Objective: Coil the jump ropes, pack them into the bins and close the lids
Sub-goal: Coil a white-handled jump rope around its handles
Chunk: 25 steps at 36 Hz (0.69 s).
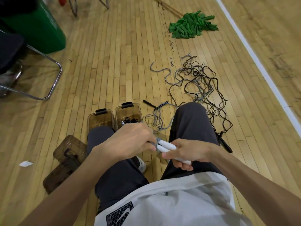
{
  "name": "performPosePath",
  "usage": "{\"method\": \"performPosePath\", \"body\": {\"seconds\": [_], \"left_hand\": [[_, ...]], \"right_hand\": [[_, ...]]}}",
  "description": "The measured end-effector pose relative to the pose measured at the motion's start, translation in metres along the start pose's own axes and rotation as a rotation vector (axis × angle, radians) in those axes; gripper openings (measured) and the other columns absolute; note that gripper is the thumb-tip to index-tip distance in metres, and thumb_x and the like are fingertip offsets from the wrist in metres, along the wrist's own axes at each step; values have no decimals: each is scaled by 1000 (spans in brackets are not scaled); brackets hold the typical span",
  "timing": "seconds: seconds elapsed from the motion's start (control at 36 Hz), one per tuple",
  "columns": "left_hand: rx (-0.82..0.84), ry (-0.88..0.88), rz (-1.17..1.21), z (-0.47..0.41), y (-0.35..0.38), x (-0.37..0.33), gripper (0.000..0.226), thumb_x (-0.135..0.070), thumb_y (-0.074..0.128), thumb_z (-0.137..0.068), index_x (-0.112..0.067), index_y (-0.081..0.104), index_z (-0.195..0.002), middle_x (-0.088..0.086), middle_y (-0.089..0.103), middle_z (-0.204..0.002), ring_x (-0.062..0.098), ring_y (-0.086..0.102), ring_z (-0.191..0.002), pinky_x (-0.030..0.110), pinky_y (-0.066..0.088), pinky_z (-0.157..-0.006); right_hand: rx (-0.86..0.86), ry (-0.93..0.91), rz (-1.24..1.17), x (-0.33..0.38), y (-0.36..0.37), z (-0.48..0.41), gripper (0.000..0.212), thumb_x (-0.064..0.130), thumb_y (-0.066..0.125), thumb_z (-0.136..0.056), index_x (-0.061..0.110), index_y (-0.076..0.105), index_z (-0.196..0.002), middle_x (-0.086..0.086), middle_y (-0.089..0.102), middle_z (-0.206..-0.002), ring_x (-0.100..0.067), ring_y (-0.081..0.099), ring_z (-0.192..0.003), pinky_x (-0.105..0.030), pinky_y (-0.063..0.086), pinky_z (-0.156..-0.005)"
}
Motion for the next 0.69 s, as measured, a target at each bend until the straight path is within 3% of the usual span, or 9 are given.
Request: {"method": "performPosePath", "body": {"seconds": [0.14, 0.22, 0.42, 0.53, 0.61, 0.69], "left_hand": [[-18, 41, 188, -8, -7, 0, 16, -45, 75, -83, -30, 78, -87, -13, 60, -81, 6, 52, -85, 30, 45, -72], [-20, 47, 336, -13, -6, 0, 14, -42, 82, -77, -29, 77, -78, -15, 60, -75, 5, 57, -79, 19, 40, -67], [63, -44, 699, -19, -1, 2, 18, -23, 89, -71, -12, 78, -80, -16, 69, -72, -1, 63, -71, 10, 43, -67], [87, -51, 834, -20, 8, 9, 16, -13, 88, -72, -14, 74, -79, -13, 69, -73, 3, 65, -73, 15, 47, -71], [91, -31, 982, -19, 12, 12, 18, -7, 85, -74, -12, 68, -78, -7, 70, -72, 9, 66, -69, 19, 50, -69], [79, 2, 1133, -18, 13, 13, 16, -17, 82, -75, -17, 66, -74, -7, 68, -69, 8, 62, -64, 18, 48, -63]], "right_hand": [[79, 48, 133, 7, 4, 3, 29, 36, 60, -101, 9, 52, -94, -3, 55, -62, -15, 48, -46, -26, 44, -46], [96, 62, 234, 12, 5, 5, 28, 36, 58, -102, 12, 53, -88, -1, 53, -61, -14, 48, -45, -26, 43, -46], [133, 52, 370, 22, 11, 13, 32, 34, 66, -97, 13, 55, -76, 0, 50, -60, -13, 46, -45, -25, 43, -46], [111, 19, 422, 24, 14, 15, 44, 36, 73, -91, -6, 63, -93, -3, 54, -64, -15, 51, -49, -25, 45, -47], [108, -48, 373, 27, 14, 17, 40, 29, 73, -92, -8, 59, -99, -7, 54, -67, -18, 51, -52, -25, 45, -46], [133, -117, 286, 31, 15, 19, 30, 21, 72, -94, -5, 57, -91, -10, 53, -67, -24, 50, -55, -28, 44, -46]]}}
Point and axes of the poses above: each hand's wrist, its own z-axis away from the middle knuckle, its own y-axis out of the palm, x = y × z, the point moved 4 cm from there along -z, towards the middle knuckle
